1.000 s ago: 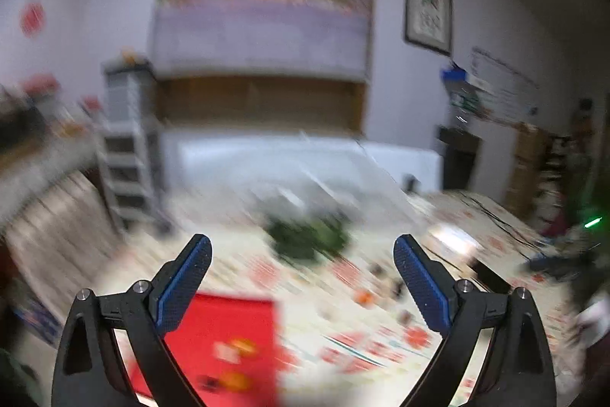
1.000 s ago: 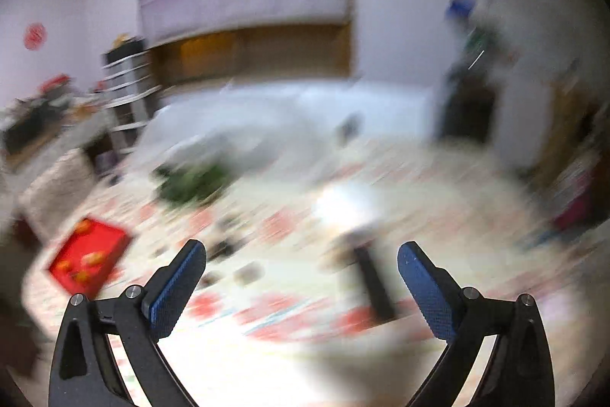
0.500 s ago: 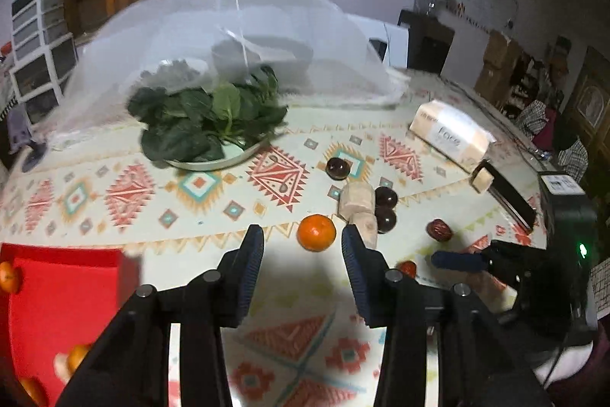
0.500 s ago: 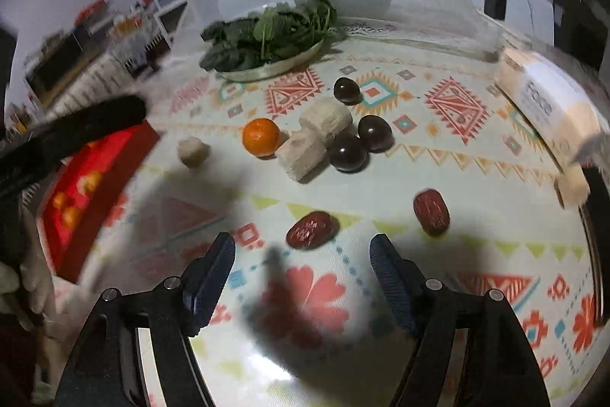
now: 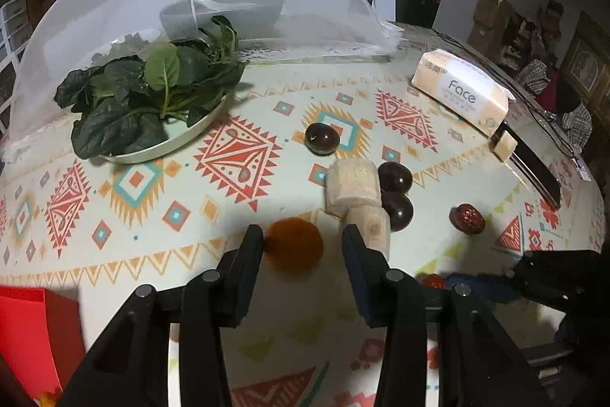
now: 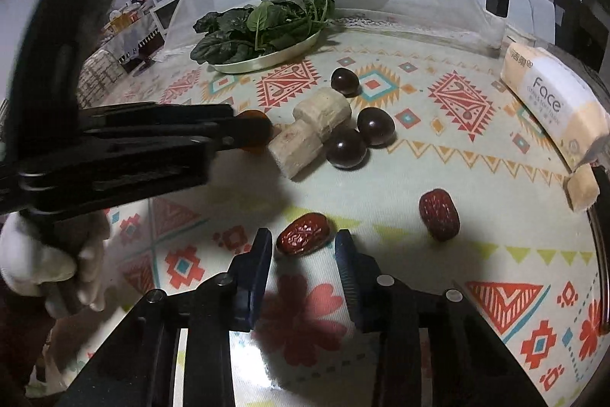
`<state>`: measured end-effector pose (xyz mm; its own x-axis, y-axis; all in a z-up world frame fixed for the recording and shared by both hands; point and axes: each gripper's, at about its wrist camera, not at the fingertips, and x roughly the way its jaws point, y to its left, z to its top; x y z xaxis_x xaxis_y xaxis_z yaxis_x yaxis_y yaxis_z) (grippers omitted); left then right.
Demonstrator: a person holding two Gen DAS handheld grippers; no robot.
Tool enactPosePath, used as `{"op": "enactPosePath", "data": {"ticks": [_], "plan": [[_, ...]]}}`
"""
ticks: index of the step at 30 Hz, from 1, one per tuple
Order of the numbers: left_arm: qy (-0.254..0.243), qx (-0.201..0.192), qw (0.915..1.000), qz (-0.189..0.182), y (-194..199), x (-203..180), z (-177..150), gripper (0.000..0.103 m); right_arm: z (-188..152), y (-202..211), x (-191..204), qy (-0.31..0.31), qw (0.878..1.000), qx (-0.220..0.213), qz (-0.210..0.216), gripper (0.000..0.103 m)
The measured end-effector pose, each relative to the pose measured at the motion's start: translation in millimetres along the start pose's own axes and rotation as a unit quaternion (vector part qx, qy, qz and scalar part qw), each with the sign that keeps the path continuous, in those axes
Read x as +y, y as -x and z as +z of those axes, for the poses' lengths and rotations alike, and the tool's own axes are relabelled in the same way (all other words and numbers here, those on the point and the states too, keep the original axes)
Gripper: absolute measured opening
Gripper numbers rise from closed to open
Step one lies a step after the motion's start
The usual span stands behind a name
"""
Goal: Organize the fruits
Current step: 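Grasp an orange with the left tool while the right tool grasps a red date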
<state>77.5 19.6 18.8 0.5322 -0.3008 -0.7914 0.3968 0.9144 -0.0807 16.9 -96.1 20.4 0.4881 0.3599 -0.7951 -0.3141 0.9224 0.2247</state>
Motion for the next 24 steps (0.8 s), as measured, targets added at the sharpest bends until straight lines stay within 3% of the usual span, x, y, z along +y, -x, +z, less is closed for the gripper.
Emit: {"op": "enactPosePath", "data": {"ticks": [2, 3, 10, 16, 20, 21, 23, 24], "plan": [[-0.005, 0.011, 0.9999, 0.007, -4.5, -1.7, 0.5, 0.039, -1.2, 1.1, 0.1, -0.001, 1.0, 0.001, 0.005, 0.034], [-0.009, 0.013, 0.9998, 0.015, -5.4, -3.4, -0.2, 0.032, -1.7, 1.4, 0.2, -0.002, 1.0, 0.0, 0.007, 0.033], [0.014, 0.001, 0.9998, 0.012, 13.0, -0.8, -8.7, 0.031, -3.3, 8.9, -1.1, -0.015, 1.0, -0.011, 0.016, 0.021], [0.066, -0.043, 0.9969, -0.005, 69.3, 22.0, -26.6, 0.031, -2.1, 23.3, 6.7, -0.021, 0.999, -0.028, 0.027, 0.021], [0.109, -0.079, 0.9909, 0.002, 116.2, 48.1, -48.2, 0.031, 1.6, 26.3, 15.9, -0.014, 0.999, -0.035, 0.003, 0.021], [0.116, -0.086, 0.9895, 0.005, 124.7, 53.2, -52.6, 0.031, 2.3, 25.3, 14.3, -0.02, 0.999, -0.037, -0.006, 0.023], [0.137, -0.102, 0.9852, 0.013, 144.6, 68.5, -65.2, 0.031, 3.6, 18.2, 10.2, -0.034, 0.999, -0.027, -0.019, 0.039], [0.149, -0.11, 0.9825, 0.017, 154.2, 76.6, -72.5, 0.031, 3.0, 13.8, 8.1, -0.043, 0.998, -0.022, -0.026, 0.053]]}}
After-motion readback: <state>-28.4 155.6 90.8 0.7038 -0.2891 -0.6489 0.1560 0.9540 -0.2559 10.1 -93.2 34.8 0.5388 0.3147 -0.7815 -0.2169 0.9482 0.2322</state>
